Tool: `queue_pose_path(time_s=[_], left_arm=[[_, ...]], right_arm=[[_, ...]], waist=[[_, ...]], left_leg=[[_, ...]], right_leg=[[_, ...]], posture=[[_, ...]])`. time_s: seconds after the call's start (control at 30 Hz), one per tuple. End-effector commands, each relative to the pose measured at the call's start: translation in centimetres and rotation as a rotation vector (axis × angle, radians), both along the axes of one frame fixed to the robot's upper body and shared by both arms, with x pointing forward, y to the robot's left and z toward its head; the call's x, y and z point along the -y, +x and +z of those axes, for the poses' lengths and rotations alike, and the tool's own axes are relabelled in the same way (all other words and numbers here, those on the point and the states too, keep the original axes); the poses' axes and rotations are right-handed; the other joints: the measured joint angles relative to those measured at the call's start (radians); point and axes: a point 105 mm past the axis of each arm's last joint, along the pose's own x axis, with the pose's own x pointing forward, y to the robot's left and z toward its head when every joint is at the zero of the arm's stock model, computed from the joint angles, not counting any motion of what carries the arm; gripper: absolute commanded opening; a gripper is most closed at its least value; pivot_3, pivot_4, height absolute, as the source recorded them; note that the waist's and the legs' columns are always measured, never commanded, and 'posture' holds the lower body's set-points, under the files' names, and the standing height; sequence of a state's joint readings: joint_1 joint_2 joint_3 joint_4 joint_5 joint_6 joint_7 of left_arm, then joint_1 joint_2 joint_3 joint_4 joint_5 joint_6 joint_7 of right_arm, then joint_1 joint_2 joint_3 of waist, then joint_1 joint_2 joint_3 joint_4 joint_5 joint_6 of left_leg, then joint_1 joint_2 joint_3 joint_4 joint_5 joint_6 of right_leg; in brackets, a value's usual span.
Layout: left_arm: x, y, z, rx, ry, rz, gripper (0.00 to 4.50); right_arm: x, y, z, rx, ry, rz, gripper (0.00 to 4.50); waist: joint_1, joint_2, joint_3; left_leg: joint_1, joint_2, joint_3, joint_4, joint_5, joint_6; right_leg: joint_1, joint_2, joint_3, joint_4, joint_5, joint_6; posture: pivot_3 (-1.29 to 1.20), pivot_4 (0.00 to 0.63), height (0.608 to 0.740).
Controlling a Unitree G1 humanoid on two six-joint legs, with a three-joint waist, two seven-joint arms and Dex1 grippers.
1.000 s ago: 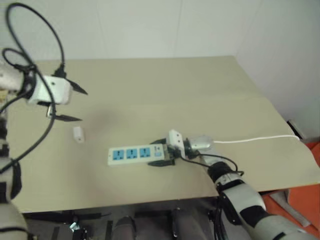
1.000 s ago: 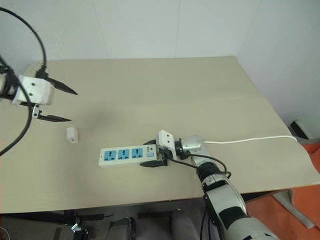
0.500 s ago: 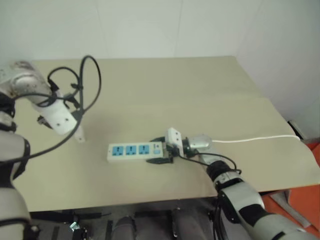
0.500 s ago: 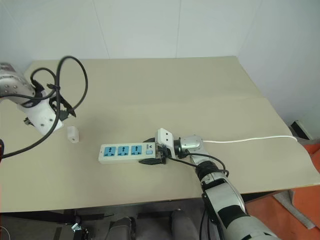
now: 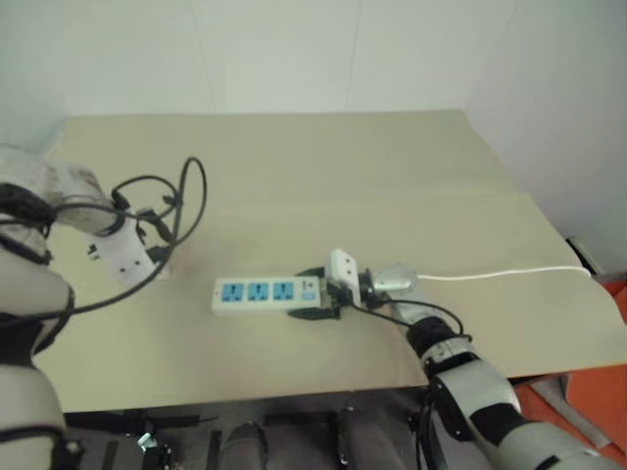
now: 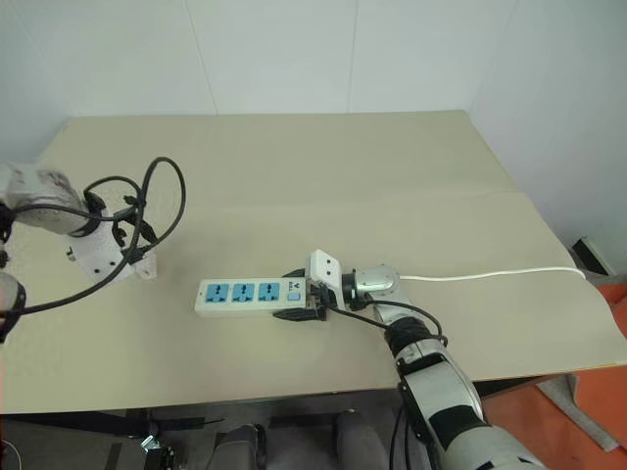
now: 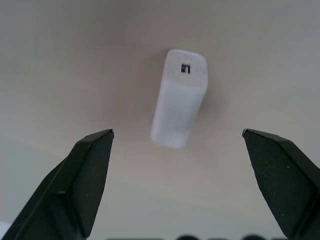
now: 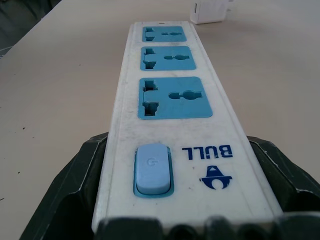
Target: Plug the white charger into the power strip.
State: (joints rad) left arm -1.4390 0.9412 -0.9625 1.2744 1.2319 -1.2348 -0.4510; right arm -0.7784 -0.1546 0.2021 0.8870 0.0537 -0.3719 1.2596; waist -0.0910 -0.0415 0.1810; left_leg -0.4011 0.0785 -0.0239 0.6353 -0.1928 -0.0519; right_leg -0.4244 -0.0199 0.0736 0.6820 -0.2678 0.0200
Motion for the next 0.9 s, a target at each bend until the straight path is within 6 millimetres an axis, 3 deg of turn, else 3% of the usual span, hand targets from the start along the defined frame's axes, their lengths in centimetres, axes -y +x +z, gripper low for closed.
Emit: queue_pose_path(time_s=[0.03,0.27,0.37,0.67,0.9], left_arm=[[0.0,0.4,-0.3,0.03,-0.018,-0.002,4.5],[0.7,0.5,-1.2,0.011,-0.038,-0.019,4.5],[0.9,0.5,-1.7,0.004,-0.04,-0.019,3.9],[0.5,0.2,-2.5,-0.016,-0.046,0.009,1.02],[0.9,0.6,-1.9,0.023,-0.101,0.015,1.0]], right_arm=[[0.4,0.0,-0.1,-0.007,0.0,-0.024,3.43],[0.8,0.0,-0.1,-0.009,0.0,-0.041,3.43],[0.8,0.1,0.0,-0.009,0.001,-0.047,3.43],[0.8,0.1,0.0,-0.016,0.006,-0.06,3.43],[1.0,0.2,-0.1,-0.021,0.012,-0.076,3.43]], waist=[[0.004,0.0,0.0],[0.021,0.0,0.0],[0.024,0.0,0.0],[0.024,0.0,0.0],[0.024,0.0,0.0]], left_leg=[[0.0,0.0,0.0,0.0,0.0,0.0],[0.0,0.0,0.0,0.0,0.0,0.0],[0.0,0.0,0.0,0.0,0.0,0.0],[0.0,0.0,0.0,0.0,0.0,0.0],[0.0,0.0,0.0,0.0,0.0,0.0]], right_leg=[[0.0,0.0,0.0,0.0,0.0,0.0],[0.0,0.0,0.0,0.0,0.0,0.0],[0.0,0.0,0.0,0.0,0.0,0.0],[0.0,0.0,0.0,0.0,0.0,0.0],[0.0,0.0,0.0,0.0,0.0,0.0]], posture=[[0.0,0.15,0.74],[0.0,0.15,0.74],[0.0,0.15,0.74],[0.0,0.15,0.74],[0.0,0.15,0.74]])
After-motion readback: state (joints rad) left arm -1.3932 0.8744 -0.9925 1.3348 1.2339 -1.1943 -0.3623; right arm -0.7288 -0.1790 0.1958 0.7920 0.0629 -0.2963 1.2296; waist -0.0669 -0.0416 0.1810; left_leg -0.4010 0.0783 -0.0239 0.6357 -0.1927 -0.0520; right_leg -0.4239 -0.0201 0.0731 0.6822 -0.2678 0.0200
